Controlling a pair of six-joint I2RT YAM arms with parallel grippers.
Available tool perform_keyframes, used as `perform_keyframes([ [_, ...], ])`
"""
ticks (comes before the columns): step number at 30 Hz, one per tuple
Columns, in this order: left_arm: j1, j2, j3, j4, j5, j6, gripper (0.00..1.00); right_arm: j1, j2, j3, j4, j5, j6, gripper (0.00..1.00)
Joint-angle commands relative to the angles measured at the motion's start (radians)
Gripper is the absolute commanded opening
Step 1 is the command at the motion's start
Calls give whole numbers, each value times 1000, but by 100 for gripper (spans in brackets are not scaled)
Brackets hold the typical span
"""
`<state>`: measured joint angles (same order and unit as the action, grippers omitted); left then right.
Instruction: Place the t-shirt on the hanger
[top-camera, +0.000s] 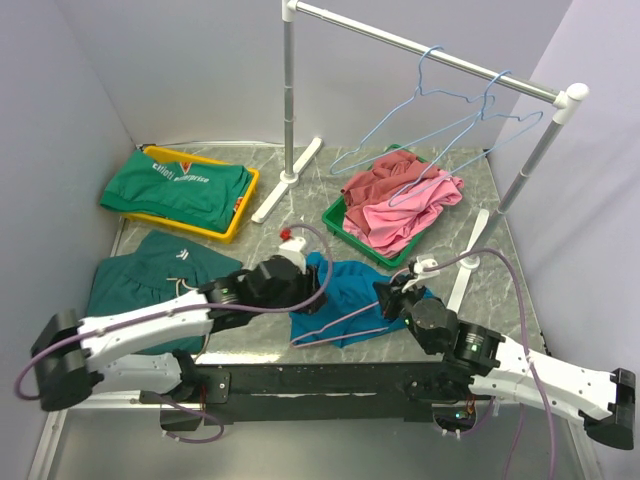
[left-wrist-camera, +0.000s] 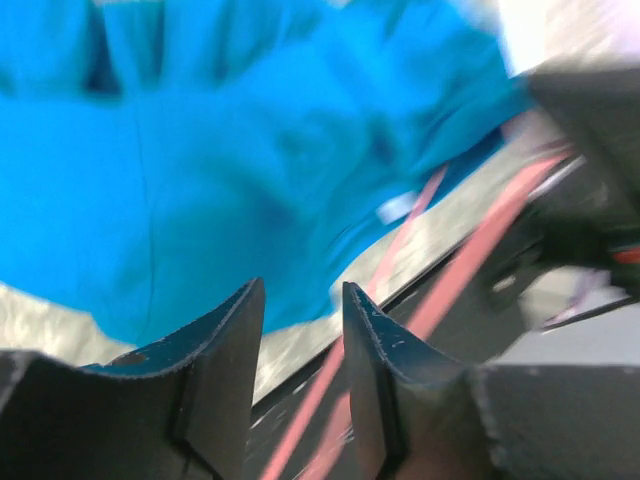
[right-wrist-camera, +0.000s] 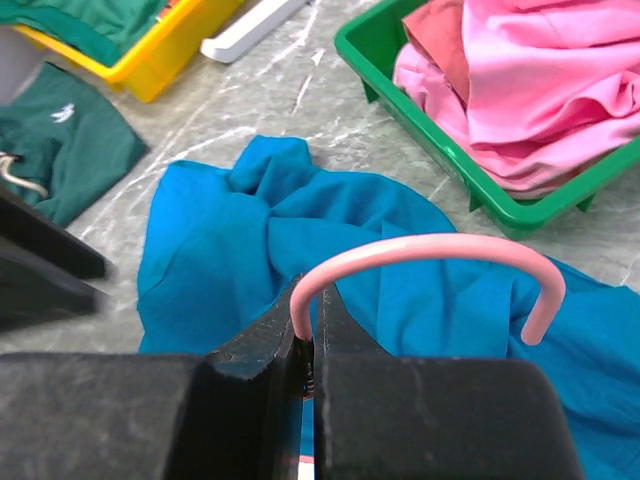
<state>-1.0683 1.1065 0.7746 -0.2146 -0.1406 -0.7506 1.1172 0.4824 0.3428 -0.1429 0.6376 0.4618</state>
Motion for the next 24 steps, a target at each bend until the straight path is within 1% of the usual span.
perform_keyframes([
  [1, -13, 123, 46, -80, 116, 0, 41, 16, -36, -21, 26, -55, 52, 0],
  [5, -39, 220, 84, -94, 133, 28, 42, 29, -48, -24, 26, -56, 46, 0],
  [10, -68, 337, 133, -95, 167, 56, 47, 39, -64, -31, 39, -59, 35, 0],
  [13, -81, 386, 160, -101, 170, 63, 51, 44, -56, -30, 39, -52, 34, 0],
  [17, -87, 431, 169, -92, 144, 59, 51, 52, -45, -27, 37, -42, 34, 0],
  [20, -90, 455, 151, -60, 144, 42, 50, 53, -45, -28, 40, -36, 34, 0],
  [21, -91, 457, 144, -49, 144, 36, 48, 55, -44, -25, 39, -35, 35, 0],
  [22, -91, 461, 137, -25, 115, 28, 46, 55, -42, -25, 39, -32, 34, 0],
  [23, -91, 463, 123, -16, 110, 20, 43, 56, -39, -24, 37, -26, 37, 0],
  [24, -91, 466, 117, -5, 105, 14, 37, 56, -36, -21, 34, -23, 37, 0],
])
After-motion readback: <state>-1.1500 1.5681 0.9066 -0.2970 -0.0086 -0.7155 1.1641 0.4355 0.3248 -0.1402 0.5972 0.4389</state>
